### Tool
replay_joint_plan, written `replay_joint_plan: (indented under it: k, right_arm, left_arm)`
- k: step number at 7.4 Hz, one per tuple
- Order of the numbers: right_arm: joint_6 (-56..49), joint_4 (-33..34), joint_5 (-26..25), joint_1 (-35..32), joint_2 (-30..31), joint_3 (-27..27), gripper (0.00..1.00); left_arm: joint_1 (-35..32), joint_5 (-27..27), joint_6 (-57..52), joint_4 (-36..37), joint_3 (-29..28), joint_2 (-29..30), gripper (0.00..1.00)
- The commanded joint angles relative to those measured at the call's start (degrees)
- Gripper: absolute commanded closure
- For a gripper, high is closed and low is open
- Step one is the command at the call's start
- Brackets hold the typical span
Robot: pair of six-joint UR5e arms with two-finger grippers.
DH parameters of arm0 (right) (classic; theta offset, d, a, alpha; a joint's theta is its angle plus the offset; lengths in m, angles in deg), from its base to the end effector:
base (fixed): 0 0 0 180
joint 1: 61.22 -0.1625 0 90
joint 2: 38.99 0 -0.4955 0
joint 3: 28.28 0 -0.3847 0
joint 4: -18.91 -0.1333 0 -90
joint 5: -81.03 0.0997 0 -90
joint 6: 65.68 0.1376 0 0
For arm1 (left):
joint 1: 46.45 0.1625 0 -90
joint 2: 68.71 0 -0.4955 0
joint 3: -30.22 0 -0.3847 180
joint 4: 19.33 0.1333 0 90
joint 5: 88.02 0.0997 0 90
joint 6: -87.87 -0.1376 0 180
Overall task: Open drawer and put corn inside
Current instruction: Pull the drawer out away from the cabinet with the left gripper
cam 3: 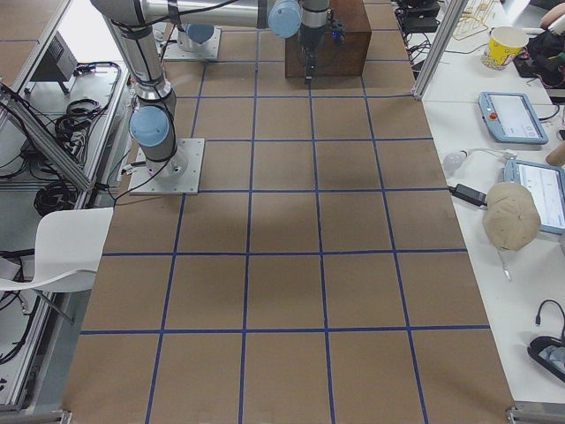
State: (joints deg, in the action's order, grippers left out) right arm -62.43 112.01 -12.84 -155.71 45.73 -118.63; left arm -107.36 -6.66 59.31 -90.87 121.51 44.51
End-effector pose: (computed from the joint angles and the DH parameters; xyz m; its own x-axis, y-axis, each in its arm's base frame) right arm 0.1645 -0.5107 0.4766 -0.9973 -0.0245 0.0698 -0.0217 0.9990 0.0402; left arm 0.1718 -0.6256 0.3125 -0.9832 -0.0189 0.1816 -0.0153 0.9997 0.0212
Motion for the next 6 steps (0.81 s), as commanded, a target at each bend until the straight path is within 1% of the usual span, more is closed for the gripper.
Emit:
replay_joint_plan:
  k: [1,6]
  right_arm:
    - [0.0,0.0,0.0,0.0,0.0,0.0,0.0]
    - [0.0,0.0,0.0,0.0,0.0,0.0,0.0]
  left_arm:
    - [1.5,-0.1,-1.0,0.0,-0.1,0.1,0.0]
    - [3.7,-0.1,-2.3,0.0,-0.2,0.0,0.0]
